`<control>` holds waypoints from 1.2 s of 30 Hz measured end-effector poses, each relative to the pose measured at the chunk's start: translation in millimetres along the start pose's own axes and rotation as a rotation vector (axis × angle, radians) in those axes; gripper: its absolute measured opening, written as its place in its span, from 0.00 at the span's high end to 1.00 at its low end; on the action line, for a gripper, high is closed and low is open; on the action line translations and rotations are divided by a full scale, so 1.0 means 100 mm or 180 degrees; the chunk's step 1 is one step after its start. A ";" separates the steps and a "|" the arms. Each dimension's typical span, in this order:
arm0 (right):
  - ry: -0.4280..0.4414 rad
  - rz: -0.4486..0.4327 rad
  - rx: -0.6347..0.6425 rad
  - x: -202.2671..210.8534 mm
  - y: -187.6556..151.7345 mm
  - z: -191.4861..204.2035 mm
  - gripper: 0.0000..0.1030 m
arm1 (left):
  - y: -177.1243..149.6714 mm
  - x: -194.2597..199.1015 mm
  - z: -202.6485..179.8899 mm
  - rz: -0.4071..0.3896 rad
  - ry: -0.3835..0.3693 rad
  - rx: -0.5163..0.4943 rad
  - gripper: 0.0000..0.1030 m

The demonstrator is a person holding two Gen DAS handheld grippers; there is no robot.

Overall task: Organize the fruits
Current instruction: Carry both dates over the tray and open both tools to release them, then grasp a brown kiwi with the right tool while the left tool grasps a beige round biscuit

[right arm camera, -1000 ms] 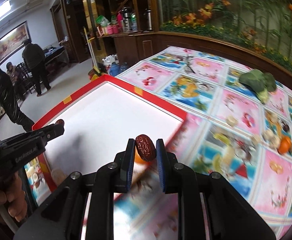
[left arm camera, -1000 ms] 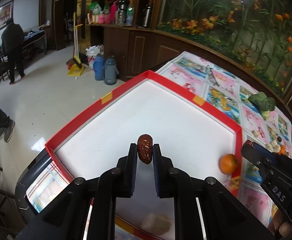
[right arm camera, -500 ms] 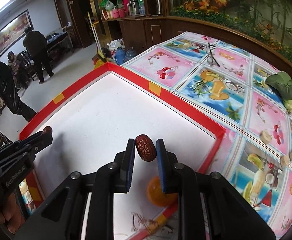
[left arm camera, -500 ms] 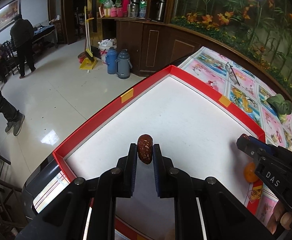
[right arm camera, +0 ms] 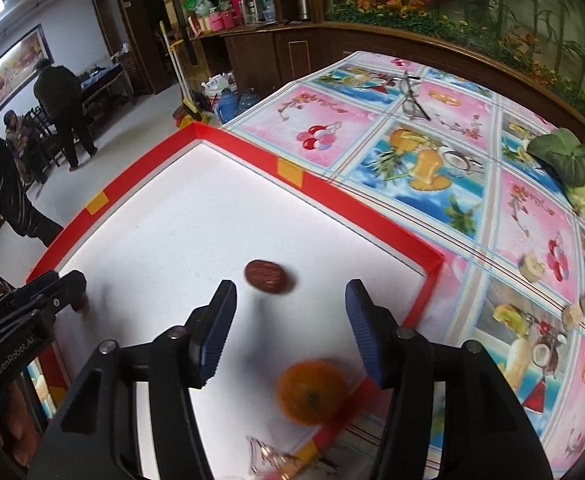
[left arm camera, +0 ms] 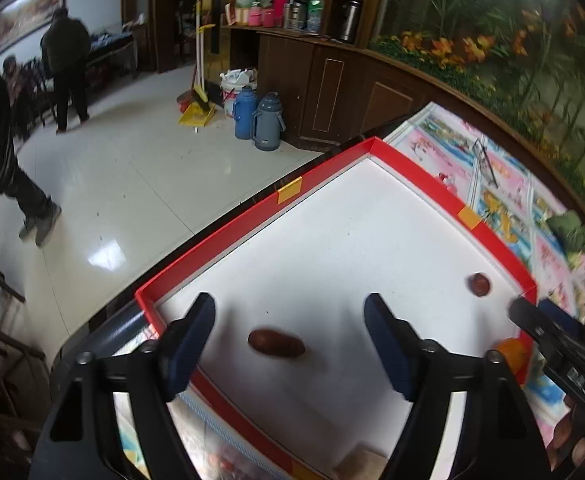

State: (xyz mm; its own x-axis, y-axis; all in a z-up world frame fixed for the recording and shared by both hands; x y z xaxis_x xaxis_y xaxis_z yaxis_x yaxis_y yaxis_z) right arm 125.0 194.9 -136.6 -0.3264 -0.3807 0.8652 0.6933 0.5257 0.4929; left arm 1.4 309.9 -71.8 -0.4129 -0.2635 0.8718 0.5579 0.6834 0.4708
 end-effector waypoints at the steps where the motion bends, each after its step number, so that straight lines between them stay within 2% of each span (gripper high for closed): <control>1: 0.0022 -0.0035 -0.0018 0.06 -0.01 -0.03 0.34 | 0.00 0.03 0.00 0.0006 -0.0017 0.0048 0.24; 7: 0.0108 -0.0323 -0.0343 0.57 -0.21 -0.44 0.14 | -0.05 0.28 -0.17 -0.0164 -0.0113 0.0073 0.23; 10: 0.0021 -0.0462 -0.0516 0.83 -0.40 -0.75 0.10 | -0.12 0.39 -0.42 -0.0244 -0.0201 -0.0072 0.23; 15: -0.0271 -0.0596 -0.0822 1.10 -0.82 -1.43 0.10 | -0.35 0.50 -0.98 -0.0308 -0.0367 -0.0525 0.23; 20: -0.0670 -0.0492 -0.1286 1.11 -1.33 -2.30 0.10 | -0.69 0.48 -1.61 -0.0215 -0.0527 -0.1141 0.23; 27: -0.0987 -0.0444 -0.1814 1.27 -1.77 -3.26 0.24 | -1.00 0.29 -2.19 -0.0025 -0.0631 -0.1614 0.23; 31: -0.1097 -0.0374 -0.1880 1.20 -1.69 -3.61 0.35 | -1.13 0.20 -2.44 0.0054 -0.0662 -0.1775 0.23; 36: -0.1111 -0.0296 -0.1764 1.03 -1.39 -3.79 0.42 | -1.14 0.09 -2.69 0.0112 -0.0726 -0.1864 0.23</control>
State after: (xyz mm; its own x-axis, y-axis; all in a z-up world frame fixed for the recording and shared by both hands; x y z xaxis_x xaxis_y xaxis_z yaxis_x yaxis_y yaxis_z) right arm 238.6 -206.2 -150.8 -0.5254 -0.0878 0.8463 0.8497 -0.0023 0.5272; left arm 127.7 46.9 -81.5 -0.4943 -0.0517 0.8678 0.8490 0.1859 0.4947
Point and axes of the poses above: each gripper's, at about its wrist camera, not at the fingertips, and x roughly against the way its jaws point, z to its left, y to its top, the point moved 7 cm from there along -x, roughly the way its jaws point, and after that the axes turned 9 degrees about z, right-handed, at the moved point
